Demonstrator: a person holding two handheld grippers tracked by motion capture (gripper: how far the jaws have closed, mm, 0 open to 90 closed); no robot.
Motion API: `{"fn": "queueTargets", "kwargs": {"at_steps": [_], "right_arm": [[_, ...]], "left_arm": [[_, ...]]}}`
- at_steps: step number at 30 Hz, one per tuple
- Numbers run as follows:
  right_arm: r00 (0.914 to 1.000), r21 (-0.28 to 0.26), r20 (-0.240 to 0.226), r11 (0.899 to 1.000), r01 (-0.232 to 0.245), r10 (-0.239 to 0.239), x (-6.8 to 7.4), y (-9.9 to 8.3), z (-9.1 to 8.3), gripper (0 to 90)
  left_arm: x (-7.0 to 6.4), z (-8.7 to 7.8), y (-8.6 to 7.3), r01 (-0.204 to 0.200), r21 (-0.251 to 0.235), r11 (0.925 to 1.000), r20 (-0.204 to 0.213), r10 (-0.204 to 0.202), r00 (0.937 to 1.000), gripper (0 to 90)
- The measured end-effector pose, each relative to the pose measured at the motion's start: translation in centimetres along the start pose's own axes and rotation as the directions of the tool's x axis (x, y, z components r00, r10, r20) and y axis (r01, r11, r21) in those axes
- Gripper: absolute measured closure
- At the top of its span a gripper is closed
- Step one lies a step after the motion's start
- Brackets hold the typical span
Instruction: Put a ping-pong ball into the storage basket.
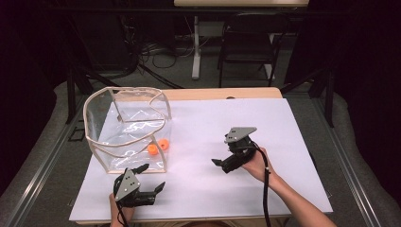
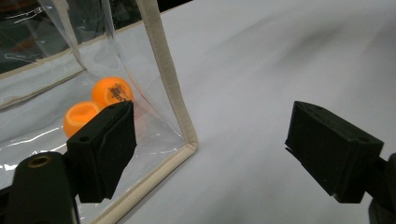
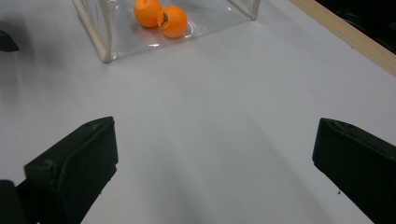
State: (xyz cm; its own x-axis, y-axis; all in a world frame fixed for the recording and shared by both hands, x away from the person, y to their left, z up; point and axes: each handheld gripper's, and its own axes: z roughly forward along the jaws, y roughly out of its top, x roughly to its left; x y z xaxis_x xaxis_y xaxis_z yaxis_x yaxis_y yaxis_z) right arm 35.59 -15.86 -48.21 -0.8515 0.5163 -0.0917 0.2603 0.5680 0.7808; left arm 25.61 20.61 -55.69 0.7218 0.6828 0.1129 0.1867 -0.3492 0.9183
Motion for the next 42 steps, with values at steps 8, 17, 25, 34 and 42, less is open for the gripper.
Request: {"fn": "queueTargets", "kwargs": {"at_steps": [8, 17, 25, 34, 42], "right_arm": [[0.9998, -0.005, 0.015, 1.0, -0.015, 0.015, 0.0, -1.4, -0.7, 0.0], [0.9989, -0.012, 0.027, 0.999, -0.037, 0.038, 0.0, -3.2, -1.5, 0.0], [0.9982, -0.001, 0.045, 0.999, -0.04, 0.04, 0.3, -4.7, -1.9, 0.0], [0.9966, 0.01, 0.061, 0.998, -0.056, 0.055, 0.6, -6.4, -2.5, 0.0], [0.995, 0.016, 0.073, 0.997, -0.071, 0.069, 0.9, -7.7, -3.1, 0.0]], "left_arm": [[0.0, 0.0, 0.0, 0.002, 0.0, 1.0, -0.001, -0.002, 1.0, 15.9], [0.0, 0.0, 0.0, 0.001, 0.0, 1.0, -0.003, -0.001, 1.0, 15.9], [0.0, 0.0, 0.0, 0.001, 0.002, 1.0, -0.003, -0.001, 1.0, 15.9], [0.0, 0.0, 0.0, 0.001, 0.001, 1.0, -0.004, -0.001, 1.0, 15.9], [0.0, 0.0, 0.0, 0.0, 0.001, 1.0, -0.004, 0.0, 1.0, 15.9]]}}
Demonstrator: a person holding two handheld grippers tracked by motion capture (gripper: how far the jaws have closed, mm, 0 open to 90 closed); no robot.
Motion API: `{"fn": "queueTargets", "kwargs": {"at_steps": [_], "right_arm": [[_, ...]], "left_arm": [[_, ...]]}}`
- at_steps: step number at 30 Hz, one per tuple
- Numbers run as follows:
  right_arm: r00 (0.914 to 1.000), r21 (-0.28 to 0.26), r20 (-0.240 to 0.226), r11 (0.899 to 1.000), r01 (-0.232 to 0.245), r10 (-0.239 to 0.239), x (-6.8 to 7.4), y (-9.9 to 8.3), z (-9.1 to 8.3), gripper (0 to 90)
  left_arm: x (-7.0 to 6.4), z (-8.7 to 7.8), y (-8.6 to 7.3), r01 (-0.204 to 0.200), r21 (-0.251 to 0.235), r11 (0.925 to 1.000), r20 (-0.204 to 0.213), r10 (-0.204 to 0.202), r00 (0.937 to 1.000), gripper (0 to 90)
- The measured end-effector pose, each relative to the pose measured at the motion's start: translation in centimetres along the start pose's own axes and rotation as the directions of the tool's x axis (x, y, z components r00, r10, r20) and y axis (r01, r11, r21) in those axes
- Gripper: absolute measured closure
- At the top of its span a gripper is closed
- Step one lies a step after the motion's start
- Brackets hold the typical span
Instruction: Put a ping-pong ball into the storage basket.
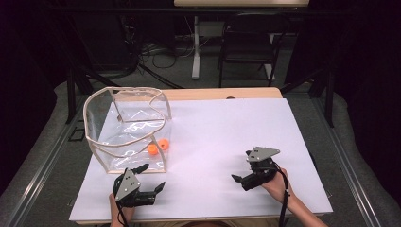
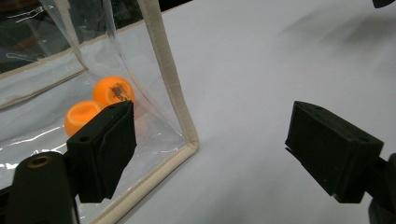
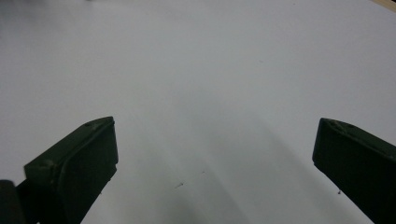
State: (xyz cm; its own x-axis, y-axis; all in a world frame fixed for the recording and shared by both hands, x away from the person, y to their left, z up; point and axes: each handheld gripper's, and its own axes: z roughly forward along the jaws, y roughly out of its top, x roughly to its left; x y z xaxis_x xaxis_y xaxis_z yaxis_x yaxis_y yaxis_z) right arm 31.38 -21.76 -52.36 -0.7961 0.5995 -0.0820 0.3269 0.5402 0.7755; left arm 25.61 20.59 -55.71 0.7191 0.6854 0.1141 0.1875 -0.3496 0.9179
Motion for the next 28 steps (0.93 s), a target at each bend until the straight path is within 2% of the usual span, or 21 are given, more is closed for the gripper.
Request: {"fn": "queueTargets", "kwargs": {"at_steps": [11, 24, 28], "right_arm": [[0.9995, -0.002, 0.016, 1.0, -0.028, 0.028, 0.1, -1.4, -0.9, 0.0], [0.9986, -0.018, 0.013, 0.999, -0.052, 0.052, 0.2, -2.1, -1.1, 0.0], [0.9983, -0.037, 0.025, 0.998, -0.051, 0.052, 0.2, -2.1, -1.5, 0.0]], "left_arm": [[0.0, 0.0, 0.0, 0.0, 0.001, 1.0, -0.002, 0.0, 1.0, 15.9], [0.0, 0.1, 0.0, -0.003, 0.006, 1.0, 0.003, 0.003, 1.0, 15.9], [-0.2, 0.0, 0.1, -0.007, 0.002, 1.0, 0.002, 0.007, 1.0, 15.9]]}}
